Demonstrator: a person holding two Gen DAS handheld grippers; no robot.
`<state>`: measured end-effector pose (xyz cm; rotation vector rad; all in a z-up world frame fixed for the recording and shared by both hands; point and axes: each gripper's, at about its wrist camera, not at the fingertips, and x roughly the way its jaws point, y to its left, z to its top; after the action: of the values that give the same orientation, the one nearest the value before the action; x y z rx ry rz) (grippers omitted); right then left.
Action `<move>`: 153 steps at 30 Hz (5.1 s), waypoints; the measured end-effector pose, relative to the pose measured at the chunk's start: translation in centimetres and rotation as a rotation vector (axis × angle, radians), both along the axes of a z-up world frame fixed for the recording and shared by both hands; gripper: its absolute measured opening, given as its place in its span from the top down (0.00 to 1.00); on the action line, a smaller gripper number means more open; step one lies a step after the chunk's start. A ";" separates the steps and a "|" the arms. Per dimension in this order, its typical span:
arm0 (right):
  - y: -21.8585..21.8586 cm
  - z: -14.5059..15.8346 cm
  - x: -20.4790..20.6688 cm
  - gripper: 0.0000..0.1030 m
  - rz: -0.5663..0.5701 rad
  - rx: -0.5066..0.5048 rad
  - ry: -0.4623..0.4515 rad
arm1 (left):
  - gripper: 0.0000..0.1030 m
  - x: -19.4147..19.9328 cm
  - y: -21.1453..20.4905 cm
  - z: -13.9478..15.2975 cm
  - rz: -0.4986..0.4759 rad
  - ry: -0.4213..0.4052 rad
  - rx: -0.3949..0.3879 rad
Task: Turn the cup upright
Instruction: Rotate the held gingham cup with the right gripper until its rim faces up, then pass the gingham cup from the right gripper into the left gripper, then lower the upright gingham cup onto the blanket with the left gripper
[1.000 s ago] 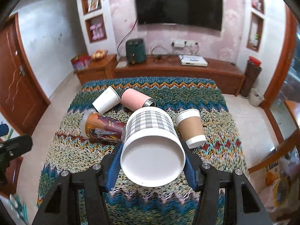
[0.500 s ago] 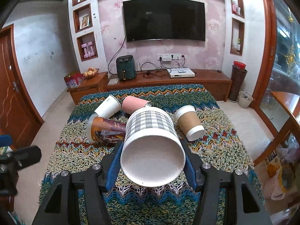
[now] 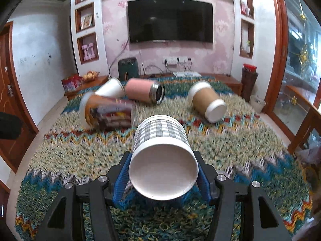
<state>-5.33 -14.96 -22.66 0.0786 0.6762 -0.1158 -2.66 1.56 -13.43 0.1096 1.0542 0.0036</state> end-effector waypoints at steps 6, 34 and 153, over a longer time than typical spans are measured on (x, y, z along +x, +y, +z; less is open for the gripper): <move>0.5 -1.1 0.0 0.41 -0.004 -0.008 0.038 | 0.01 -0.1 0.6 -0.4 0.022 0.000 -0.004; -0.7 -0.5 -2.4 0.26 0.020 0.063 0.117 | 0.00 0.4 -2.4 -1.5 -0.044 0.042 -0.030; -12.6 0.3 -2.0 0.26 0.061 0.204 0.347 | 0.37 -1.8 -10.9 -10.7 -0.177 -0.322 -0.125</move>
<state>-7.35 -27.60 -22.38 0.2377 1.0353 -0.0004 -4.47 -9.39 -24.09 0.0852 0.7181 -0.1987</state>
